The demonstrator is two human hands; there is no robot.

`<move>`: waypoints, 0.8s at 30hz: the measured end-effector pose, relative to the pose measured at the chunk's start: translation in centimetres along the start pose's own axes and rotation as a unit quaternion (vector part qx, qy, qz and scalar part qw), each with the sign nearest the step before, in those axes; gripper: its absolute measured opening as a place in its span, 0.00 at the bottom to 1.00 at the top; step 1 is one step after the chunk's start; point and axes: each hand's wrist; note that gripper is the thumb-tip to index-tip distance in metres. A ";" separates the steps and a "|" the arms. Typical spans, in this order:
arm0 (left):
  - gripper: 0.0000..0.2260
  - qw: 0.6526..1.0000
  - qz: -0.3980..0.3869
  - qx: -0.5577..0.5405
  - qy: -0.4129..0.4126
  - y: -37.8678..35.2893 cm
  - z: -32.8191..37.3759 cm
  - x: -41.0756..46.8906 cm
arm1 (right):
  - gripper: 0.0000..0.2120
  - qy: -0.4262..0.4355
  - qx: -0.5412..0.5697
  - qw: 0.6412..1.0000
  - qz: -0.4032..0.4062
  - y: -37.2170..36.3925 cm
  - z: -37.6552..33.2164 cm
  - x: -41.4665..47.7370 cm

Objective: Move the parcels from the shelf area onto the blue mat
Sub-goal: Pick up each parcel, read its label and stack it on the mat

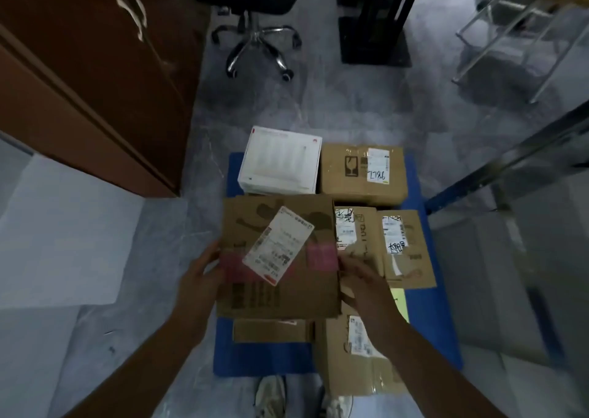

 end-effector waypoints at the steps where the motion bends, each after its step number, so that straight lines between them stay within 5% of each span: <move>1: 0.17 1.000 -0.006 0.009 -0.004 -0.4 -0.7 2.1 | 0.15 -0.006 0.001 1.000 -0.008 -0.5 0.7 2.4; 12: 0.10 0.992 -0.040 0.116 0.035 -3.0 -7.1 18.8 | 0.17 -0.031 -0.101 0.993 -0.060 -4.9 6.1 20.8; 17: 0.19 0.988 -0.021 0.152 -0.013 -2.7 -10.3 19.2 | 0.22 -0.027 -0.094 0.994 -0.047 -6.0 8.5 21.9; 24: 0.12 0.979 -0.027 0.189 -0.073 -4.7 -9.6 15.0 | 0.12 0.028 -0.179 0.983 -0.017 -3.5 6.5 16.6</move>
Point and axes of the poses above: each hand's wrist, its own x-axis towards the middle knuckle, its own y-axis out of the back of the hand, z = x × y, and after that the axes turned 11 degrees about -x, right-handed
